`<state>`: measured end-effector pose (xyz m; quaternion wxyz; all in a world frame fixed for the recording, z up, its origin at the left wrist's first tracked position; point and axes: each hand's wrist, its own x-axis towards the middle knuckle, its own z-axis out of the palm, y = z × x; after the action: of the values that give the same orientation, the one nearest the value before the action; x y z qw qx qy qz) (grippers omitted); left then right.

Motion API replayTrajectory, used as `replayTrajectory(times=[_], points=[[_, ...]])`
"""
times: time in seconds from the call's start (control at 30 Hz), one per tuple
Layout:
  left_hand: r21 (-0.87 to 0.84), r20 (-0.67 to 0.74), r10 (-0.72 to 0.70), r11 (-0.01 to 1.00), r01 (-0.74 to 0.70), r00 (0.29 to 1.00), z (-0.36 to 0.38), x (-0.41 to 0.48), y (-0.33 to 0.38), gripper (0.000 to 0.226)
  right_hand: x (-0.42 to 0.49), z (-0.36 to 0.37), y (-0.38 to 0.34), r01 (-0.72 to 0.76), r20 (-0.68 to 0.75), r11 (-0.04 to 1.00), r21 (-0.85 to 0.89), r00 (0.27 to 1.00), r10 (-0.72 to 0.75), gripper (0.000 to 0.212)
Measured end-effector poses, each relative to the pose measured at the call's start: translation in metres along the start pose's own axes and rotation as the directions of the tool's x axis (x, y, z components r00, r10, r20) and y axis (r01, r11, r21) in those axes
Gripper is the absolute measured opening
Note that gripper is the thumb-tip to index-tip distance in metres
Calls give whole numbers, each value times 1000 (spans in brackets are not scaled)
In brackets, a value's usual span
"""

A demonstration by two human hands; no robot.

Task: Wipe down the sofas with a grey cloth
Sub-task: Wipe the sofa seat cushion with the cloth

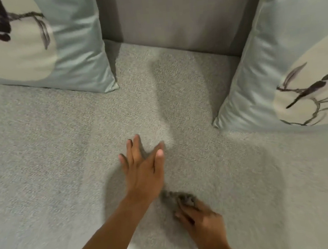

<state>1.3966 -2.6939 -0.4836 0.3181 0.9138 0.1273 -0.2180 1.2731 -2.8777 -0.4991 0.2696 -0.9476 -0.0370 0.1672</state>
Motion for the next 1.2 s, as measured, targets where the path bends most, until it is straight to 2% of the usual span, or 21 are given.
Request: replayTrajectory(times=[0.1,0.13,0.17,0.2,0.27,0.3,0.33,0.4,0.53,0.63,0.7,0.77,0.8,0.9,1.0,1.1,1.13,1.2], points=[[3,-58,-43,999,43,997,27,19,23,66,60,-19,19,167,4,978,-122,986,-168,30],[24,-99,-66,997,69,993,34,23,25,66,96,-30,24,209,-30,962,-173,976,-217,29],[43,-149,-78,995,85,986,41,25,26,67,138,-45,25,186,-101,962,-199,973,-209,28],[53,-195,-75,995,87,978,46,25,26,66,179,-62,25,101,-218,974,-202,965,-145,28],[55,-234,-53,996,67,971,52,23,24,62,247,-80,30,-164,-388,983,-84,914,119,27],[50,-232,-43,997,56,972,52,23,23,59,269,-82,30,-259,-399,966,-8,886,235,27],[44,-222,-40,998,51,974,51,22,23,58,274,-81,28,-304,-403,952,24,869,287,29],[35,-202,-60,997,68,978,47,23,26,59,250,-71,27,-245,-395,969,5,890,227,37],[25,-159,-97,994,102,982,37,24,36,64,122,-57,35,-101,-212,994,-31,973,92,51],[24,-123,-95,995,99,988,32,24,39,64,89,-78,65,-46,-148,988,-148,989,24,42],[29,-123,-95,995,99,988,33,23,39,65,113,-98,90,-153,-242,968,-198,965,103,34],[11,-140,-99,995,102,985,37,21,42,65,140,-113,109,-317,-345,942,-108,901,264,30],[-3,-150,-103,995,104,983,38,21,42,64,145,-112,111,-337,-362,937,-87,887,286,30],[3,-170,-69,998,70,983,48,16,50,62,97,-94,107,-247,-321,964,-101,925,203,39],[108,-158,56,993,-39,986,64,6,65,61,37,-90,112,-220,-251,971,-97,949,190,45],[168,-126,185,972,-163,975,89,0,87,56,60,-114,137,-179,-259,965,-192,958,126,36],[169,-120,208,968,-186,971,97,0,94,55,79,-122,144,-209,-285,955,-212,948,144,34],[156,-84,237,962,-222,968,110,0,110,52,114,-138,157,-376,-330,917,-130,889,318,34]])
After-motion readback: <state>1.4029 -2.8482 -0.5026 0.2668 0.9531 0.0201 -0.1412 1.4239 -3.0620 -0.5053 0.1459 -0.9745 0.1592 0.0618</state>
